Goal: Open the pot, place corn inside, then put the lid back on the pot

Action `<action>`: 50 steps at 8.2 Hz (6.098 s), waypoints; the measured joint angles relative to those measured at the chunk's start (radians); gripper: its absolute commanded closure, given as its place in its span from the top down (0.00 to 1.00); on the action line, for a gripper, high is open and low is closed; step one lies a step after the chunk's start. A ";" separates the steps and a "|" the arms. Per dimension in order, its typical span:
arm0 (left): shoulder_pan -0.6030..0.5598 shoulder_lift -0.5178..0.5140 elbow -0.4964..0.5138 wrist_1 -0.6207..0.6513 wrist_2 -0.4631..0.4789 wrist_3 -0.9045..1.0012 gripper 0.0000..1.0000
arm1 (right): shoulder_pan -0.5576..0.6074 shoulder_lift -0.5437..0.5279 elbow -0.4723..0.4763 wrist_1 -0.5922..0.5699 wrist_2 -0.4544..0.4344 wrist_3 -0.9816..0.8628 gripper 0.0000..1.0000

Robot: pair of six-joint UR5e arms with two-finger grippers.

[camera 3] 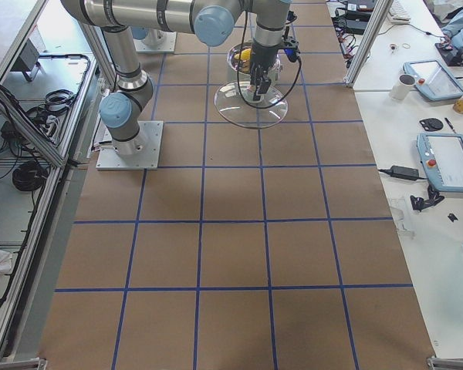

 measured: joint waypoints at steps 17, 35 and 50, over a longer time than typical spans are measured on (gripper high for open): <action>0.141 0.204 0.104 -0.189 0.407 0.230 1.00 | 0.529 0.088 0.002 -0.160 0.085 0.761 0.07; 0.145 0.398 0.006 -0.216 0.476 0.273 1.00 | 0.741 0.306 0.070 -0.538 0.167 0.868 0.08; 0.145 0.468 -0.096 -0.218 0.397 0.310 1.00 | 0.737 0.327 0.080 -0.594 0.129 0.848 1.00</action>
